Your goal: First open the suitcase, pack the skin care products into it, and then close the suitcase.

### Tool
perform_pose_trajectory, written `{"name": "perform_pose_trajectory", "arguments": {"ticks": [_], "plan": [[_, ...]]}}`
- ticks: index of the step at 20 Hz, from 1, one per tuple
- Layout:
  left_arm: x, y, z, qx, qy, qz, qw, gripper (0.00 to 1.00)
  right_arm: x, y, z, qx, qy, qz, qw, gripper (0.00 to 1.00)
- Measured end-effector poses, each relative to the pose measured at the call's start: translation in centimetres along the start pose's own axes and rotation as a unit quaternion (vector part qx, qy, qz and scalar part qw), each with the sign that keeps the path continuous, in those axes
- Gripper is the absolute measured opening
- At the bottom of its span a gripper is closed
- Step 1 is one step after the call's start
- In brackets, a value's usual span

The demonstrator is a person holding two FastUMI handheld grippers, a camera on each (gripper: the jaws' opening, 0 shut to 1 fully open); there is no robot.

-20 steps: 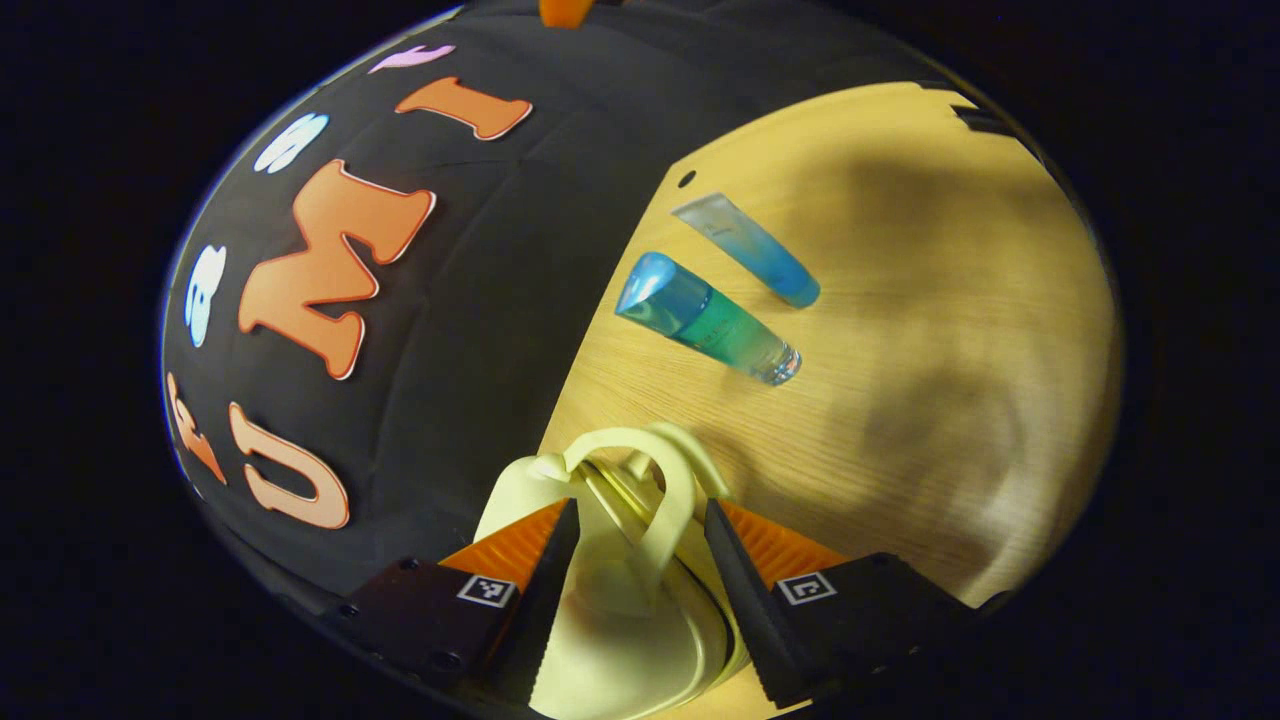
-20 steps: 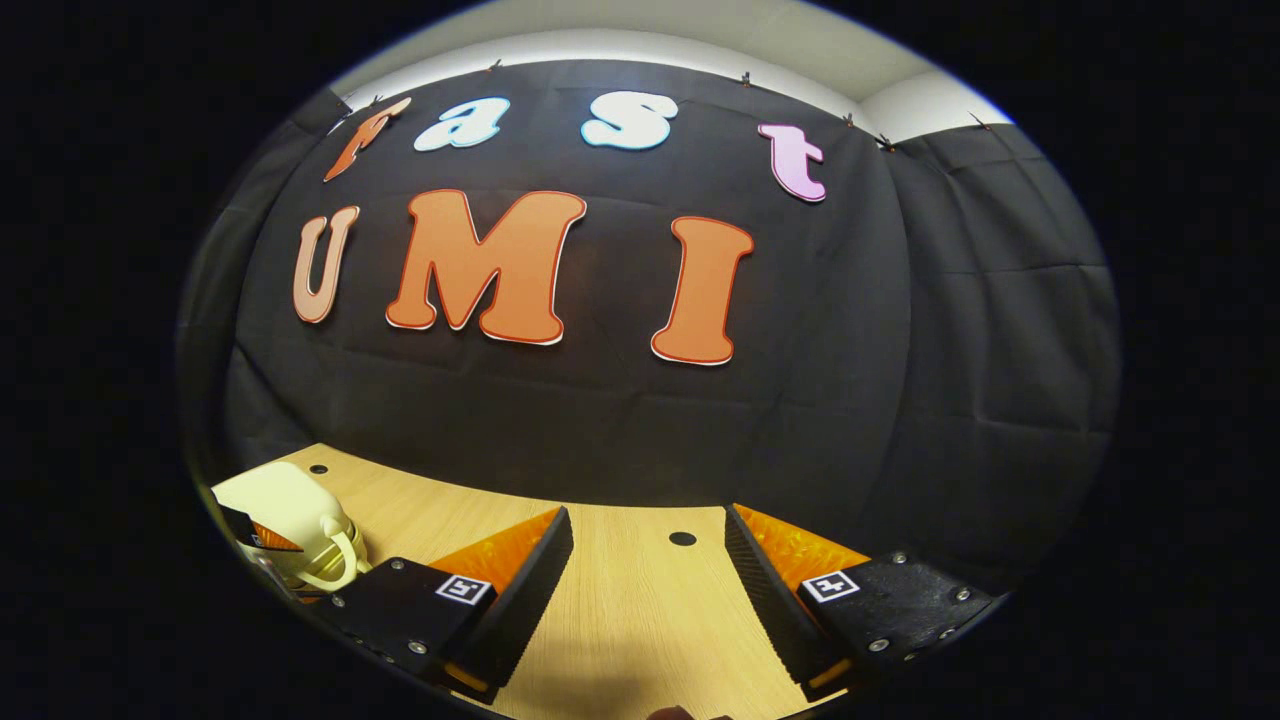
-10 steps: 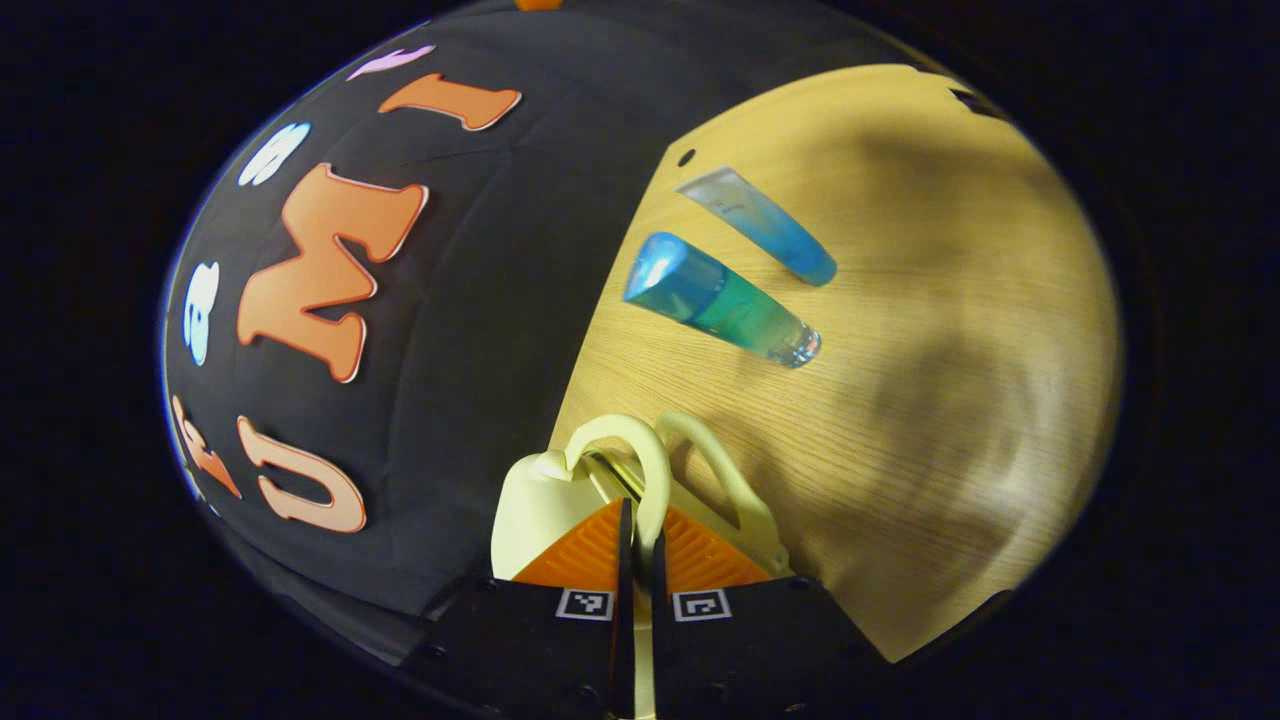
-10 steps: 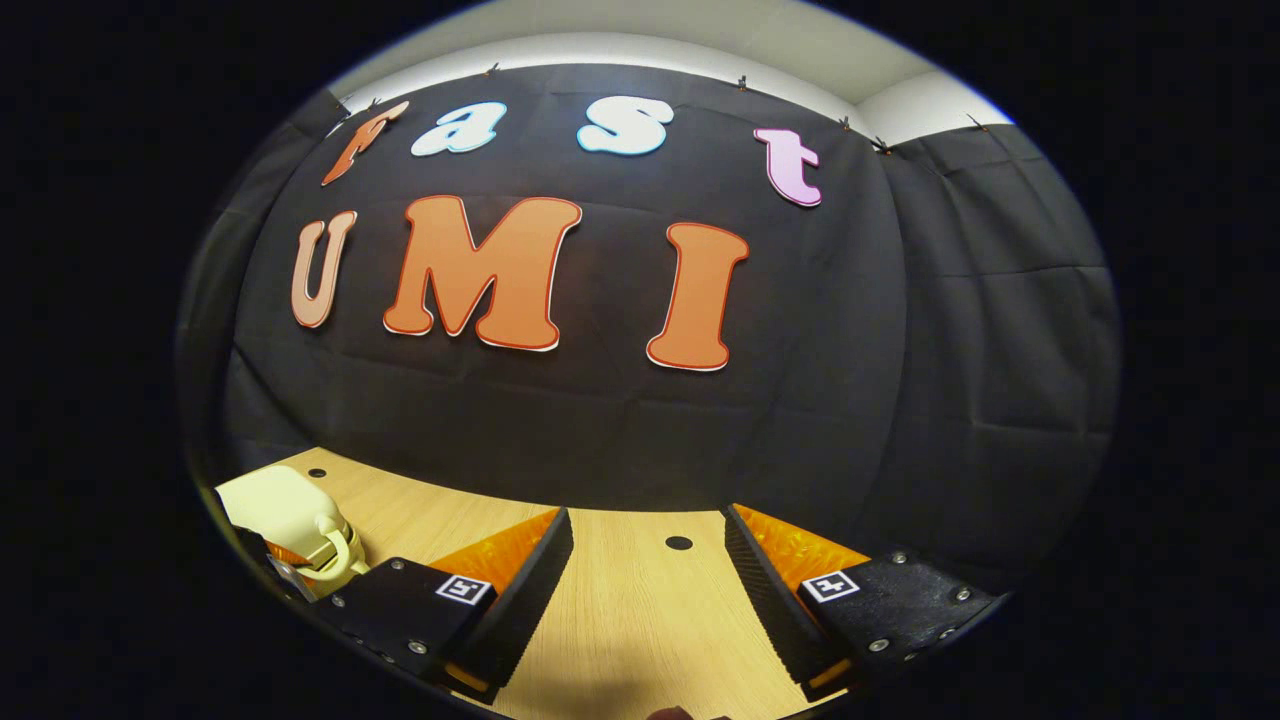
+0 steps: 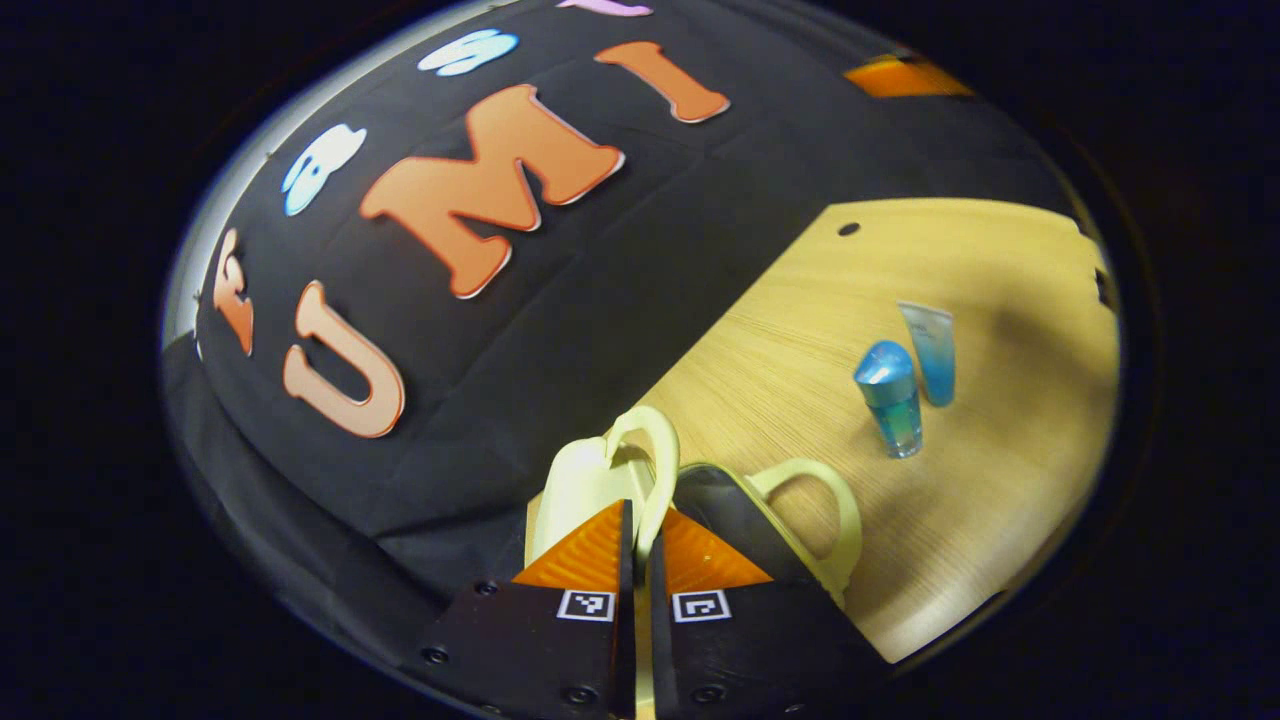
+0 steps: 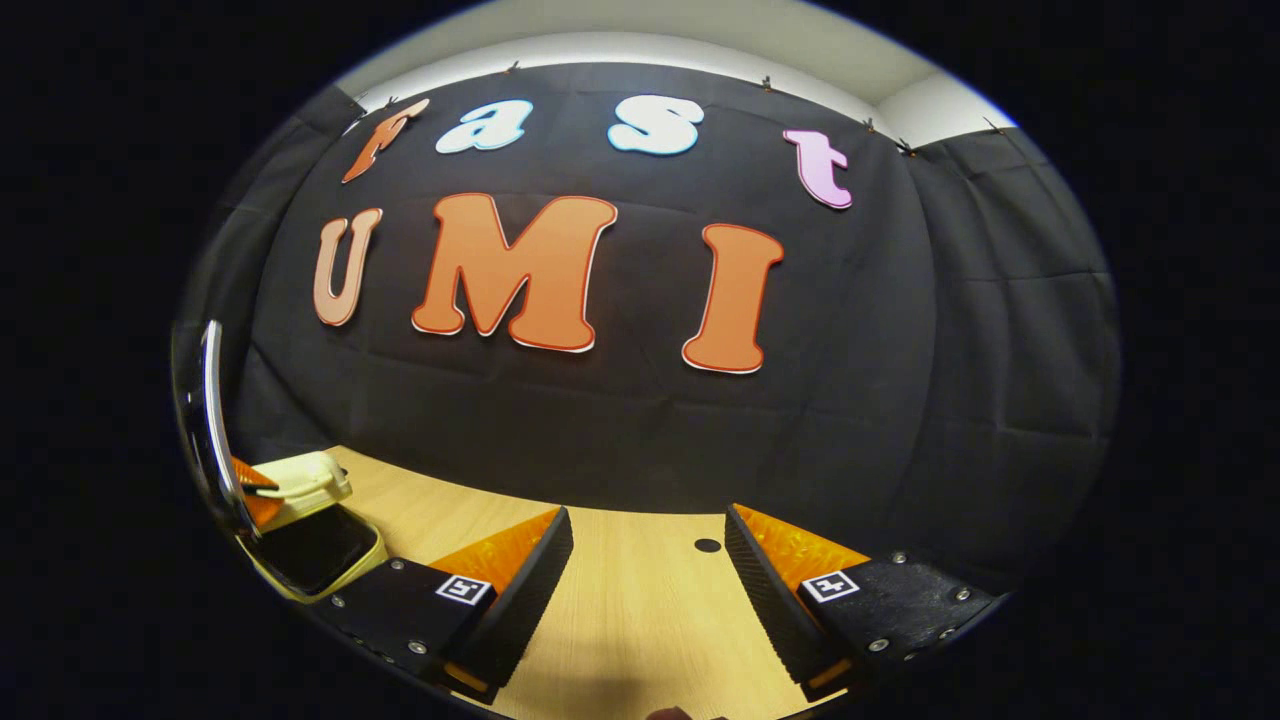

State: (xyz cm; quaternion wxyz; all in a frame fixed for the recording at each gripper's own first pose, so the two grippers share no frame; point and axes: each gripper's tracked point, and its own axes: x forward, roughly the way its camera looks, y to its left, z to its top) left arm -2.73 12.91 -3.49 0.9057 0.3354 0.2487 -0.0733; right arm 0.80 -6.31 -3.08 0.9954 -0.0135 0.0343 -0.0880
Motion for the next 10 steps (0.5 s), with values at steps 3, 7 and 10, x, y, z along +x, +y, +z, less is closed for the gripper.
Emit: {"name": "perform_pose_trajectory", "arguments": {"ticks": [3, 7, 10], "plan": [[-0.2, 3.0, -0.1, -0.064, -0.007, 0.014, 0.998, 0.07, 0.3, 1.3, 0.3, -0.004, -0.003, 0.01, 1.0, 0.97], [-0.5, 8.5, -0.7, -0.14, -0.02, 0.035, 0.989, 0.07, 0.7, 2.7, 0.6, -0.006, -0.001, 0.019, 1.0, 0.97], [-0.7, 13.1, -2.2, -0.182, -0.022, 0.06, 0.981, 0.07, 0.7, 3.9, 0.8, -0.009, 0.001, 0.025, 1.0, 0.97]]}}
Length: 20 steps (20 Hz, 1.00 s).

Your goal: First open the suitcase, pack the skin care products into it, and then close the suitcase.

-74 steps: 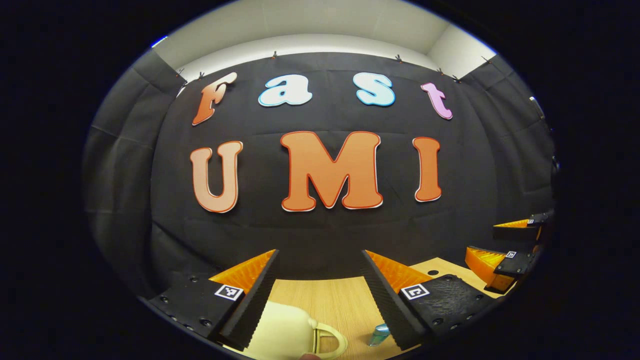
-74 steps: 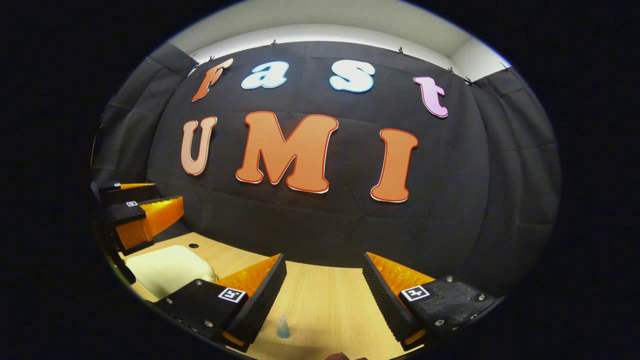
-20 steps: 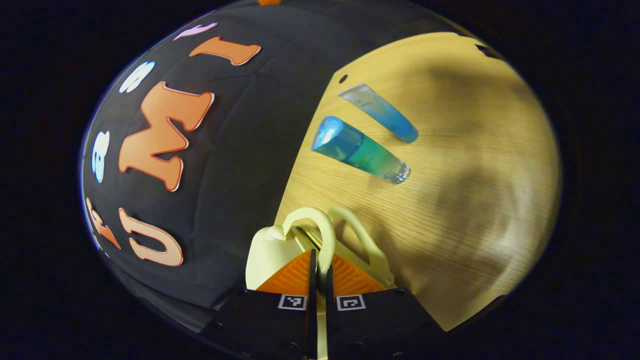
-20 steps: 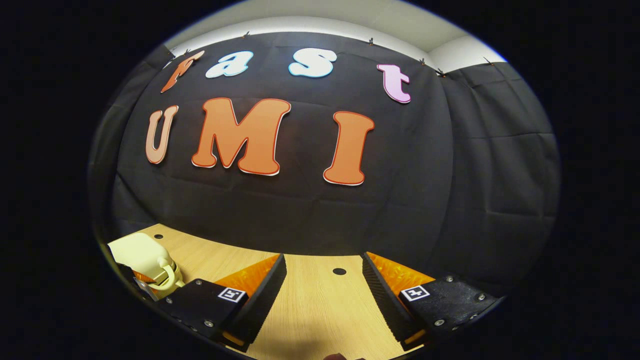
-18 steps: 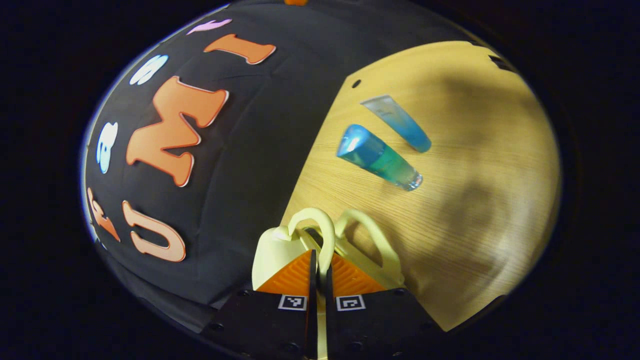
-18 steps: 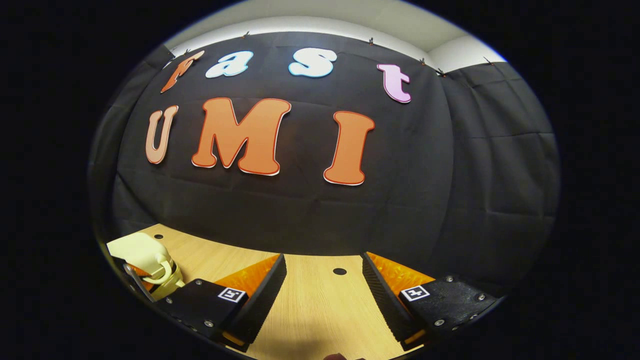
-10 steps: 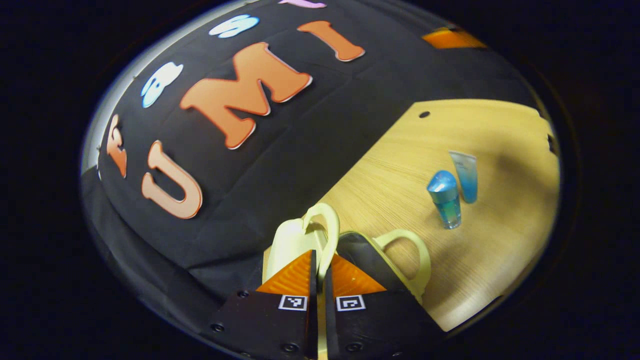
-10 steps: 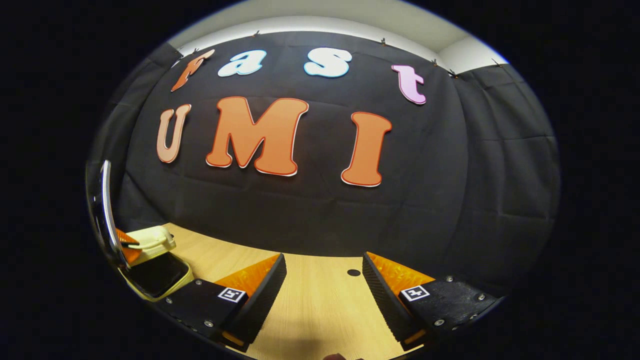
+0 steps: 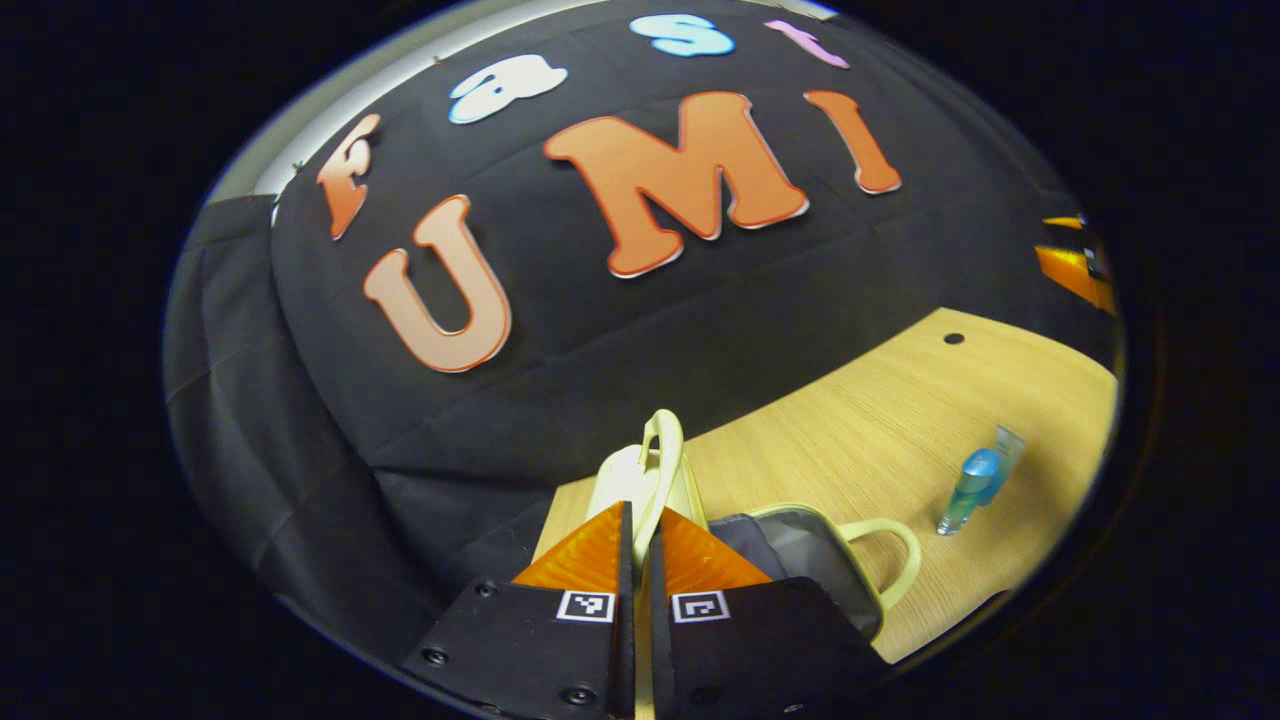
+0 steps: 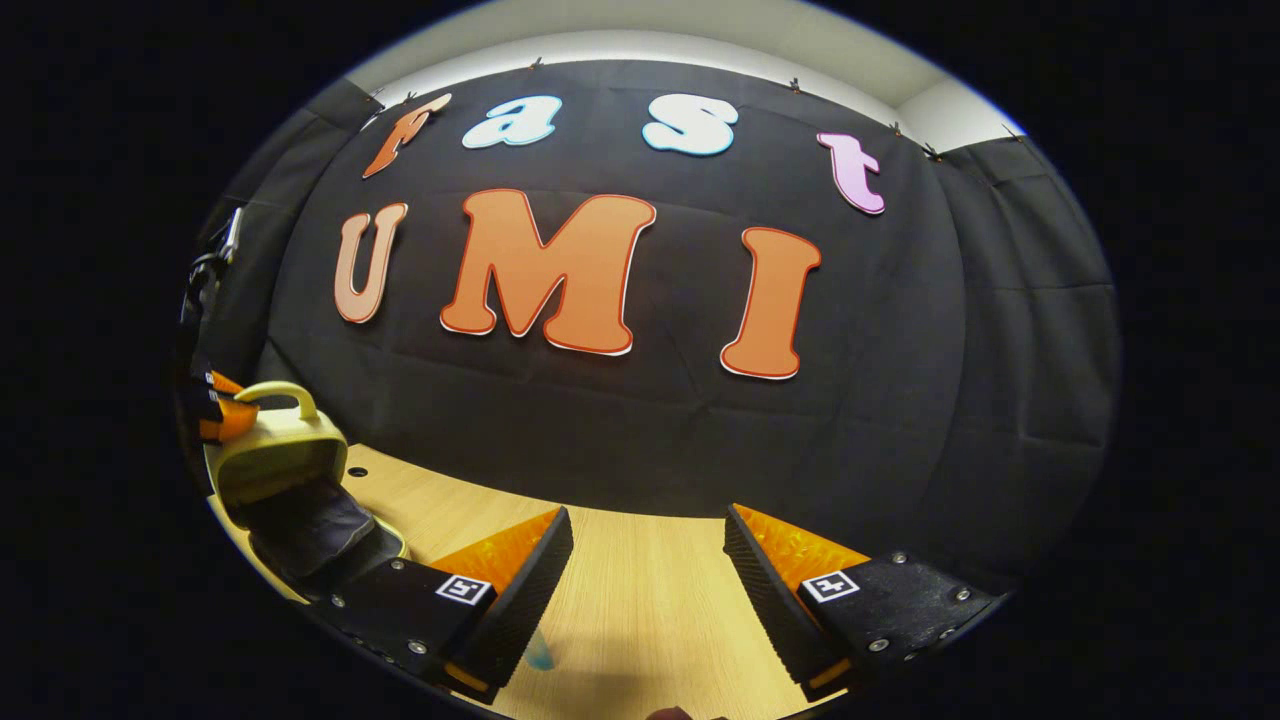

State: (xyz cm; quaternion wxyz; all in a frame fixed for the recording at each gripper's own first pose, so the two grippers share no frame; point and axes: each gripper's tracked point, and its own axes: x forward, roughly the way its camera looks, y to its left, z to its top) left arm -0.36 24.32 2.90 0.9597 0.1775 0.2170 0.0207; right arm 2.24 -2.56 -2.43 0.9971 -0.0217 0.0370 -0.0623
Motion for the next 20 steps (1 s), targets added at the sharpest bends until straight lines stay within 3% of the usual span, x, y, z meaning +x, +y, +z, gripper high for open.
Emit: {"name": "perform_pose_trajectory", "arguments": {"ticks": [6, 11, 20], "plan": [[1.3, 11.3, -3.1, -0.075, 0.018, 0.069, 0.995, 0.07, 0.1, 3.1, 0.5, -0.007, 0.004, 0.014, 1.0, 0.97], [3.9, 18.1, -6.6, -0.111, 0.051, 0.087, 0.989, 0.07, 0.1, 6.1, 0.5, -0.006, 0.012, 0.016, 1.0, 0.97], [6.6, 21.8, -14.8, -0.154, 0.112, 0.11, 0.976, 0.07, -1.0, 10.4, -0.7, 0.003, 0.044, 0.011, 0.999, 0.97]]}}
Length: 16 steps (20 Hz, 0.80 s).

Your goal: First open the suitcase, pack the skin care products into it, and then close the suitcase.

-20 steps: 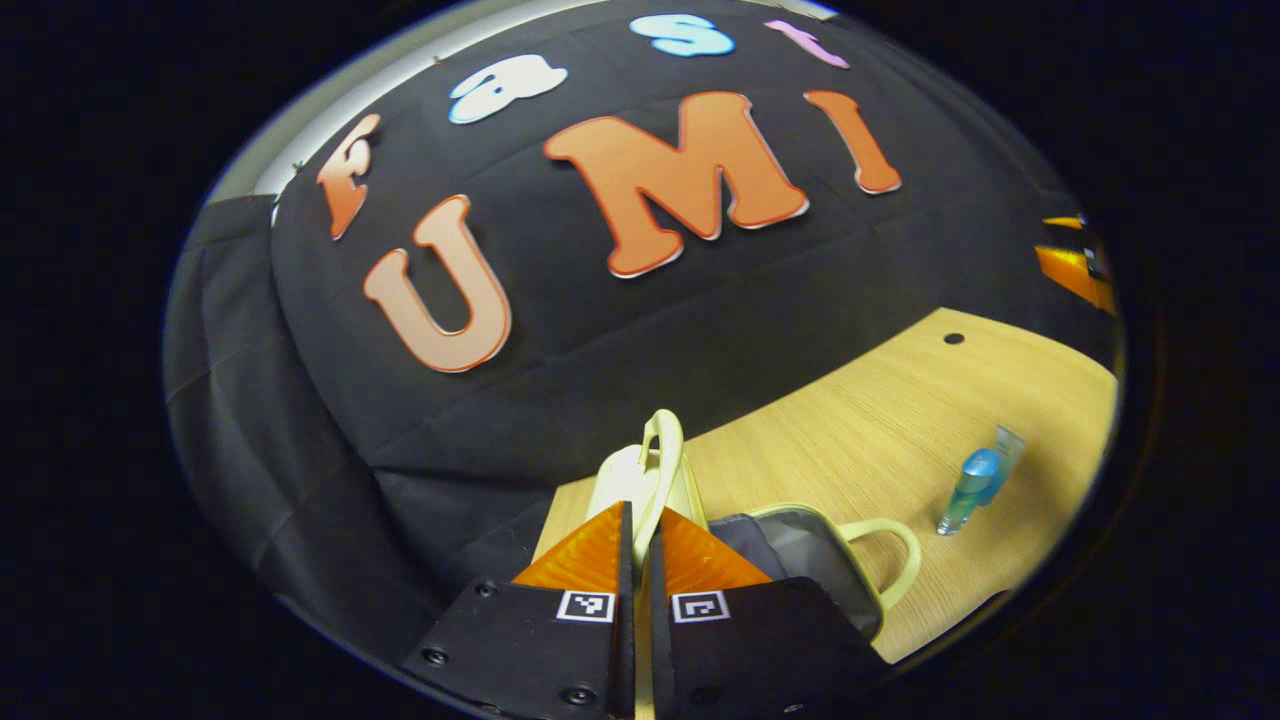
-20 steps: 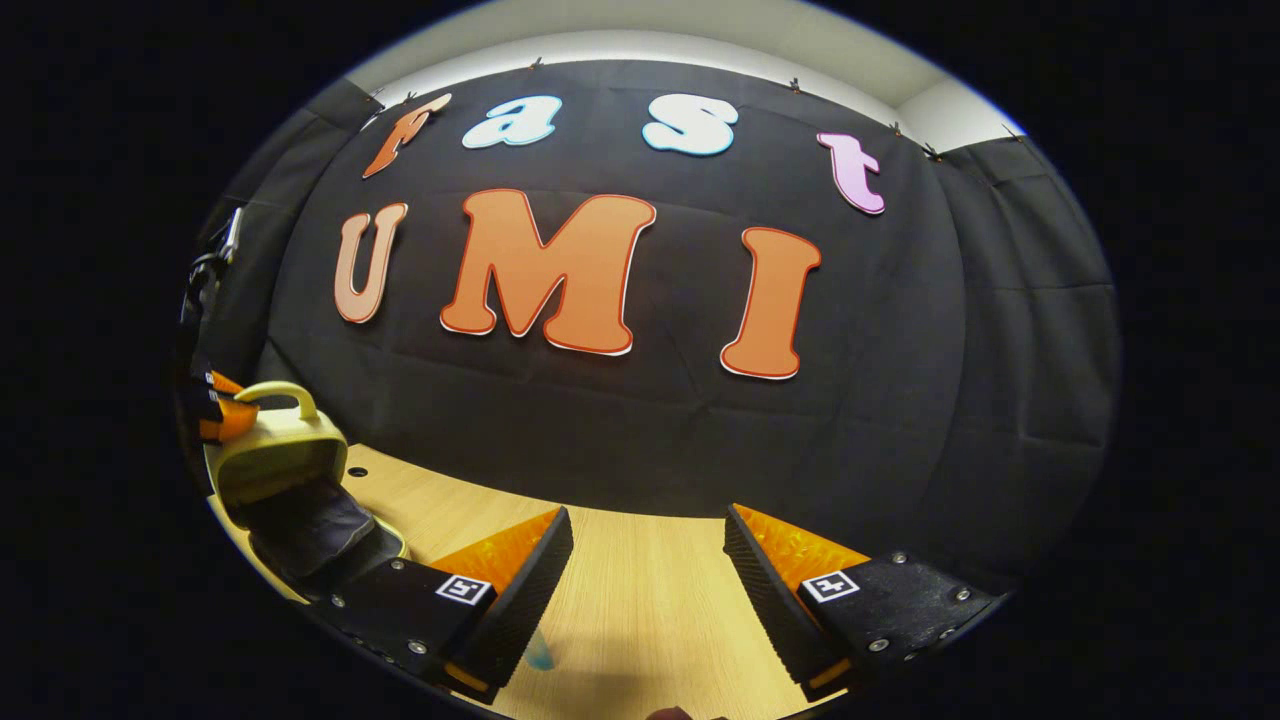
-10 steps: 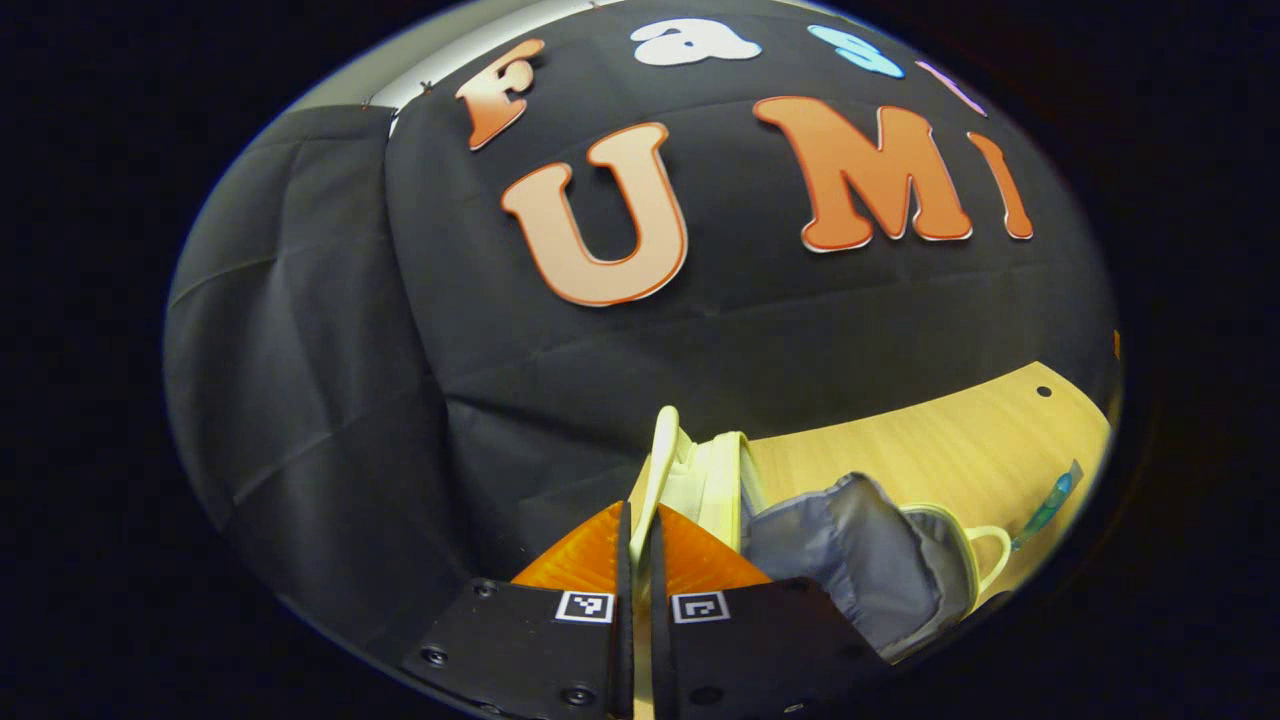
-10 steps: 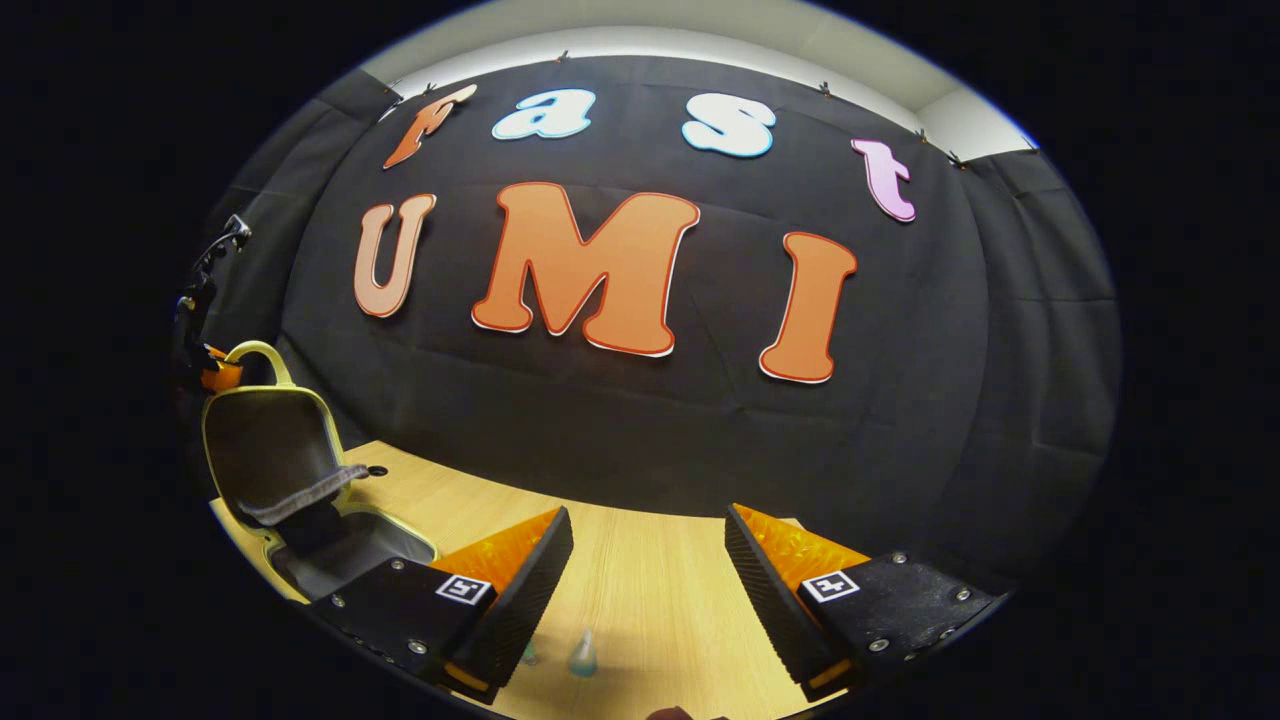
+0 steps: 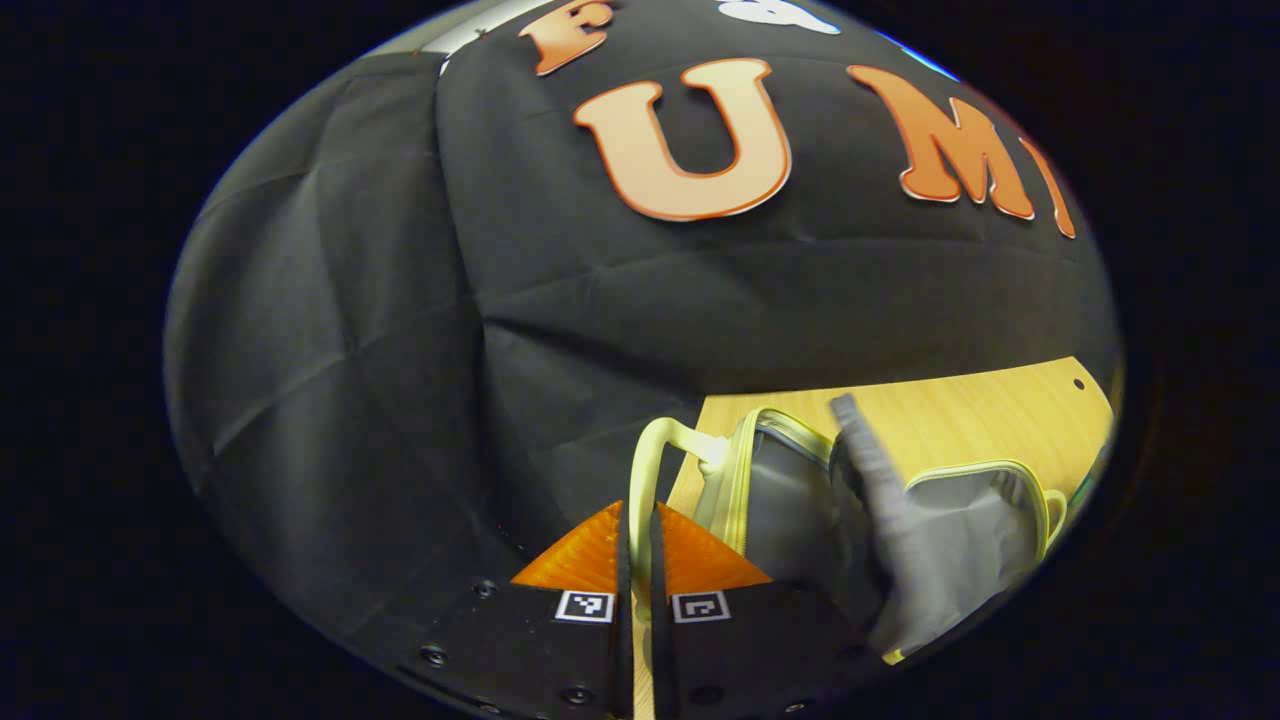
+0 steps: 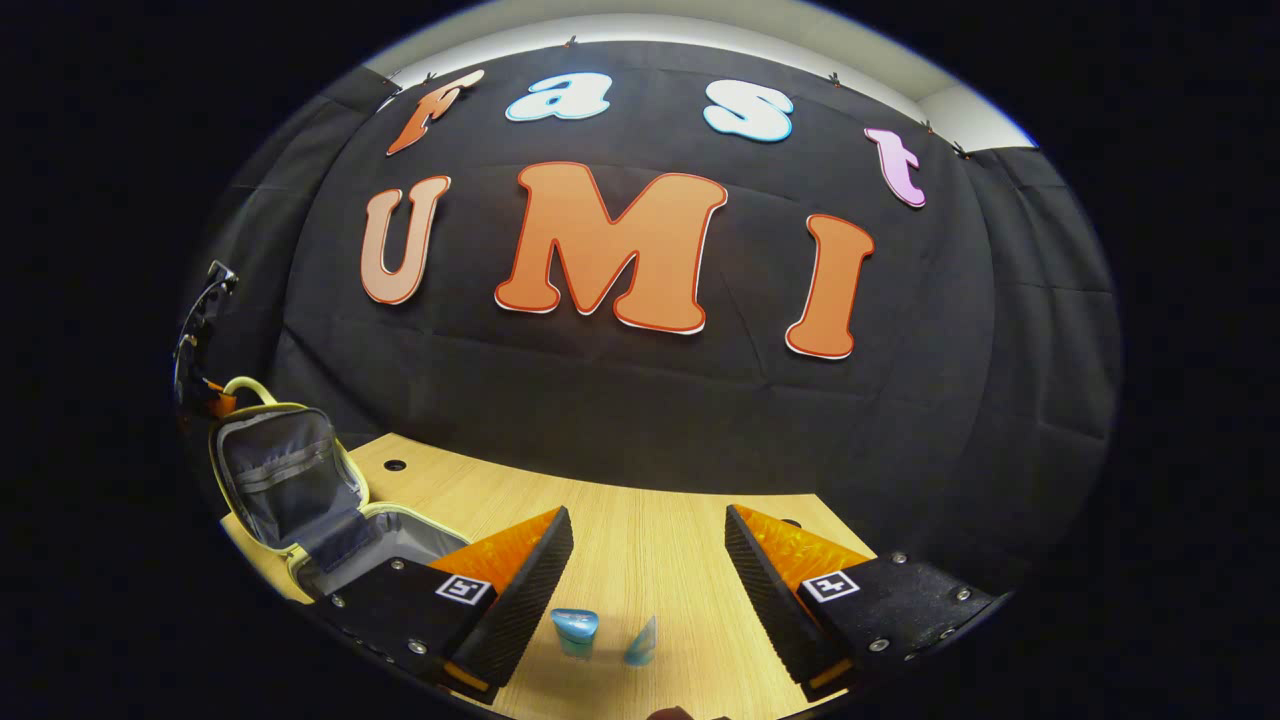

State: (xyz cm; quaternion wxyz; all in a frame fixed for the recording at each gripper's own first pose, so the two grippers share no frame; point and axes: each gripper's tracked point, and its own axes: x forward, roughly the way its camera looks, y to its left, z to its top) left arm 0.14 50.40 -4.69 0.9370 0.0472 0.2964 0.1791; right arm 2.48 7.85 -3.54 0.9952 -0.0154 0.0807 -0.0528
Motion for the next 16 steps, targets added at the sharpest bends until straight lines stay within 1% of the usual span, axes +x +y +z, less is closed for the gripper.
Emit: {"name": "perform_pose_trajectory", "arguments": {"ticks": [3, 7, 9, 10, 11, 12, 13, 15, 16], "plan": [[2.0, 0.4, -2.3, -0.015, 0.03, -0.003, 0.999, 0.07, -0.4, 0.4, -0.4, 0.003, 0.012, -0.007, 1.0, 0.97], [2.8, 0.0, -4.2, -0.049, 0.063, -0.008, 0.997, 0.07, -1.1, 0.3, -0.9, 0.002, 0.023, -0.02, 1.0, 0.97], [3.1, 0.2, -5.5, -0.087, 0.088, 0.001, 0.992, 0.07, -1.3, 0.4, -1.4, 0.002, 0.029, -0.026, 0.999, 0.97], [3.7, 0.6, -6.4, -0.099, 0.099, 0.021, 0.99, 0.07, -1.4, 0.3, -1.9, 0.002, 0.037, -0.029, 0.999, 0.97], [4.0, 0.5, -7.7, -0.106, 0.117, 0.03, 0.987, 0.13, -1.6, 0.3, -2.5, 0.003, 0.044, -0.029, 0.999, 0.97], [3.7, 0.6, -7.8, -0.108, 0.126, 0.047, 0.985, 0.16, -1.8, 0.2, -2.7, 0.006, 0.048, -0.03, 0.998, 0.98], [3.5, 1.0, -7.0, -0.101, 0.12, 0.061, 0.986, 0.16, -2.0, 0.1, -2.9, 0.006, 0.051, -0.03, 0.998, 0.97], [3.8, 0.8, -3.9, -0.091, 0.08, 0.058, 0.991, 0.16, -2.3, -0.4, -3.2, 0.005, 0.056, -0.033, 0.998, 0.97], [3.0, 0.4, -3.0, -0.086, 0.058, 0.052, 0.993, 0.22, -2.3, -0.6, -3.2, 0.005, 0.056, -0.033, 0.998, 0.97]]}}
